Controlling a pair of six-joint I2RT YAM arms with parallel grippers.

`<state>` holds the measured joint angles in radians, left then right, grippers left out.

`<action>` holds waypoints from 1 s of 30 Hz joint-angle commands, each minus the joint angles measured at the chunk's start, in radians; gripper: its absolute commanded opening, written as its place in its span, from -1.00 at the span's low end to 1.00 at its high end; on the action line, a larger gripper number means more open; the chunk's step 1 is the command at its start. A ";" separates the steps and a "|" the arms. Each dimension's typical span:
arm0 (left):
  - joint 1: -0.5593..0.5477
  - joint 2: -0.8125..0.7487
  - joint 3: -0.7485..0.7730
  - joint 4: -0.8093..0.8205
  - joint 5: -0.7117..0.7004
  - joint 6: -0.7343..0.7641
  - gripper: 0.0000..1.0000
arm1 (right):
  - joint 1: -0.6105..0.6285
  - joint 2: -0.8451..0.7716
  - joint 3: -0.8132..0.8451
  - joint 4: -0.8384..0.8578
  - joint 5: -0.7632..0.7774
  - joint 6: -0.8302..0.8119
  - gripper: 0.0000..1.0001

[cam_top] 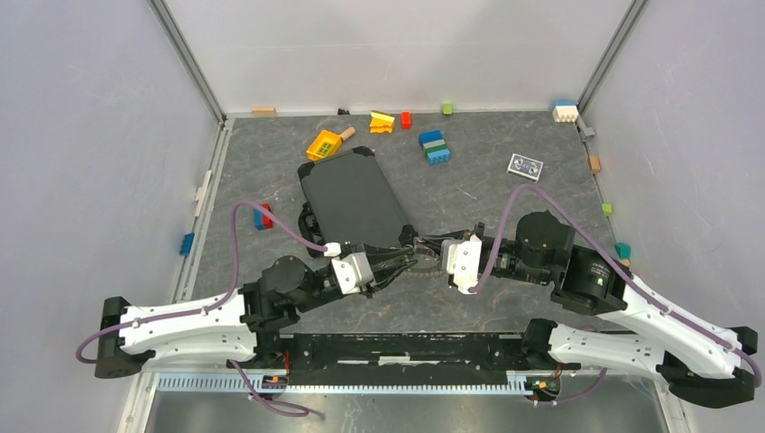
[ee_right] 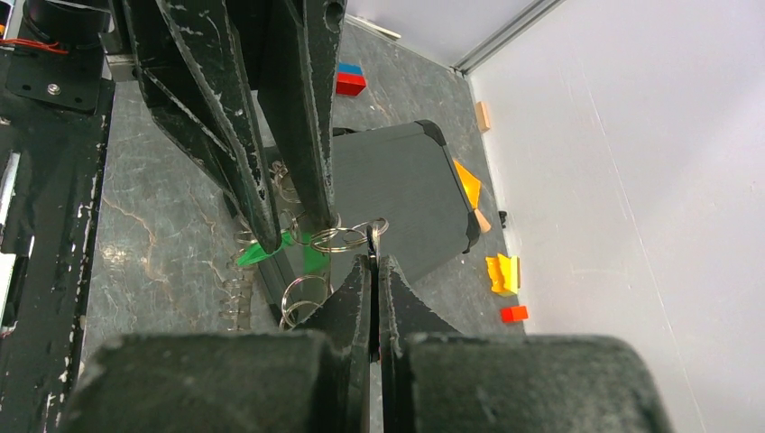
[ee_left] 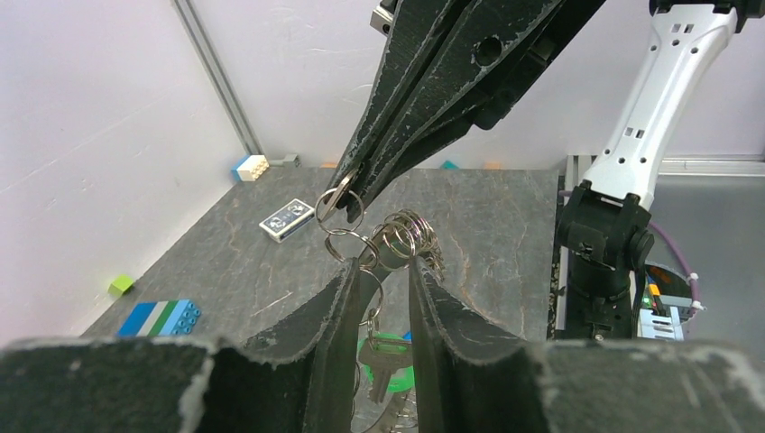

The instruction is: Remove the keys from the keyring

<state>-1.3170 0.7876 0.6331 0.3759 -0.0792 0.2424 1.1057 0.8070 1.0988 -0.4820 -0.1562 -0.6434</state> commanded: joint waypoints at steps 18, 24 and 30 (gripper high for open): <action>0.002 0.055 0.024 0.100 -0.062 -0.060 -0.34 | 0.002 -0.014 0.019 0.060 -0.010 0.010 -1.00; 0.001 0.059 0.026 0.100 -0.098 -0.063 -0.35 | 0.002 -0.022 0.011 0.058 -0.021 0.006 -1.00; 0.001 0.052 0.022 0.103 -0.119 -0.064 -0.36 | 0.002 -0.027 0.002 0.053 -0.032 -0.002 -1.00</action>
<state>-1.3170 0.8448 0.6331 0.4236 -0.1596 0.2173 1.1057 0.7998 1.0973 -0.4870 -0.1593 -0.6441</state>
